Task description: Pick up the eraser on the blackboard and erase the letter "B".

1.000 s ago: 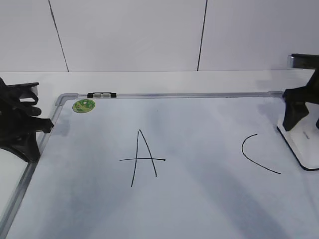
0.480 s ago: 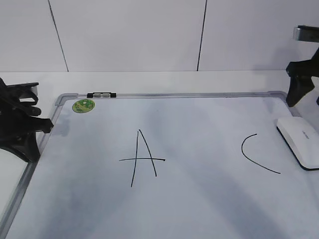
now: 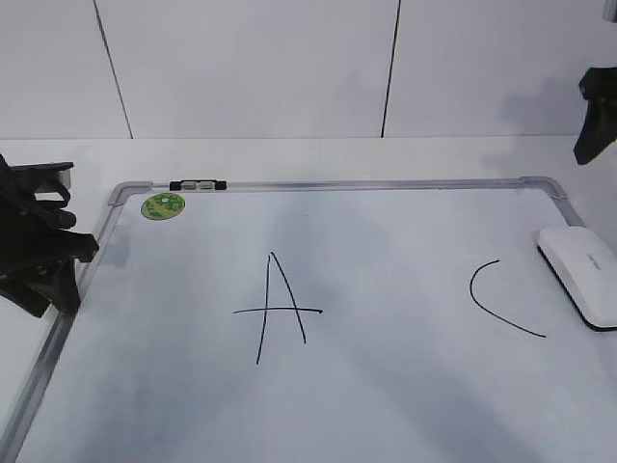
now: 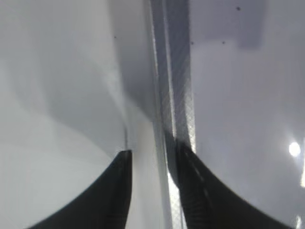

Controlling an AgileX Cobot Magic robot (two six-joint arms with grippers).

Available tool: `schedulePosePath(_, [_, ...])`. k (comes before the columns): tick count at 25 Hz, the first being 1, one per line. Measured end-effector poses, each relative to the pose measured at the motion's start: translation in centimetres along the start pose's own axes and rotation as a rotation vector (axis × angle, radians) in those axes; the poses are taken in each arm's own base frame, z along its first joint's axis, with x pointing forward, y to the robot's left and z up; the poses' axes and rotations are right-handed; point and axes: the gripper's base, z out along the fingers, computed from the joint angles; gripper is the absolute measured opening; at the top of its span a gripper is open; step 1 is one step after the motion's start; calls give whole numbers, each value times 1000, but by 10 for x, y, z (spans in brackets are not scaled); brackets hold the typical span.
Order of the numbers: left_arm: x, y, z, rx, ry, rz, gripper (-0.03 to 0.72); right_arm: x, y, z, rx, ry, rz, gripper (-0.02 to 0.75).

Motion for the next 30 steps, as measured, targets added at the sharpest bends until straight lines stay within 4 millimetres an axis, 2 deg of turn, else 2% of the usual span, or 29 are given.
schedulePosePath(2, [0,0,0,-3,4,2,321,2,1,-10,0,-25,-1,586])
schedulePosePath(5, [3,0,-2,1,9,-1,357,7,3,-26,1,-59,-4,584])
schedulePosePath(13, [12,1,-14,-24,24,10,367,17,8,-56,-10,-129,2,580])
schedulePosePath(20, [25,-2,-42,-32,37,25,351,38,15,-104,-19,-254,2,579])
schedulePosePath(24, [36,-4,-59,-35,56,33,302,63,20,-129,-44,-315,10,575])
schedulePosePath(30, [49,-6,-81,-42,43,47,286,120,25,-140,-64,-326,12,570])
